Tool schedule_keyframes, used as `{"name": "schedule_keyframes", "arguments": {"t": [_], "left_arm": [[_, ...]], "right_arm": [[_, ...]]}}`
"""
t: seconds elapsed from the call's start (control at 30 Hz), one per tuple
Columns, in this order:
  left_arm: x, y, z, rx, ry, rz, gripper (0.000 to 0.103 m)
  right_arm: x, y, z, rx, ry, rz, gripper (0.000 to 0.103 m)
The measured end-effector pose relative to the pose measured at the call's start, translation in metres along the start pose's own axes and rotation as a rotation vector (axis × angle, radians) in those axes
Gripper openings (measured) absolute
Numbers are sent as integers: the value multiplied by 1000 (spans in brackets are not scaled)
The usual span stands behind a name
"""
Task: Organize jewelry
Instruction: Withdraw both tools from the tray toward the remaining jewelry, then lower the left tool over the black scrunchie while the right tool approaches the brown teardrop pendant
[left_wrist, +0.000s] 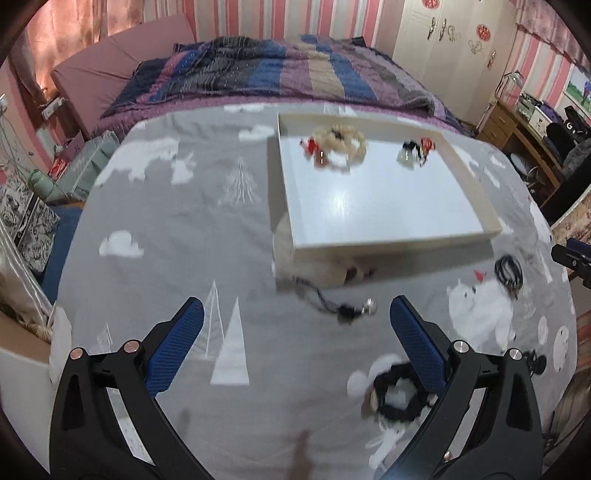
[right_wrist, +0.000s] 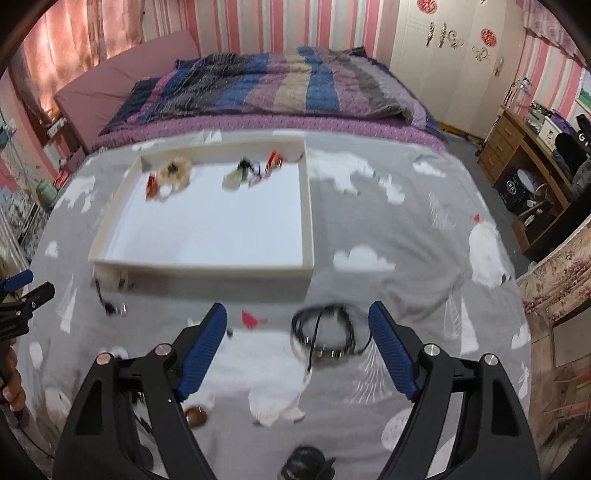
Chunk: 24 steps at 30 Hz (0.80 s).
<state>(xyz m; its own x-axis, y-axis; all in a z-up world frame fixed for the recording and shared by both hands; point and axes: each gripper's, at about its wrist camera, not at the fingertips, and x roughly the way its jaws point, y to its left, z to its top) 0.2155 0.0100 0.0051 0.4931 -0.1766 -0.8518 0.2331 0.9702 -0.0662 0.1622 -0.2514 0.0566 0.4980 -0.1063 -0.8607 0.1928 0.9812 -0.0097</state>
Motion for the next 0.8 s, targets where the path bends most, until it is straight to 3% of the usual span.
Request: {"name": "schedule_keyframes", "arguments": {"t": [0.37, 0.8], "left_arm": [[13, -13, -35, 16, 52, -13, 100], [18, -22, -49, 53, 81, -16, 100]], "right_arm": [[11, 11, -43, -12, 59, 47, 80], [15, 21, -64, -48, 113, 97, 79]]}}
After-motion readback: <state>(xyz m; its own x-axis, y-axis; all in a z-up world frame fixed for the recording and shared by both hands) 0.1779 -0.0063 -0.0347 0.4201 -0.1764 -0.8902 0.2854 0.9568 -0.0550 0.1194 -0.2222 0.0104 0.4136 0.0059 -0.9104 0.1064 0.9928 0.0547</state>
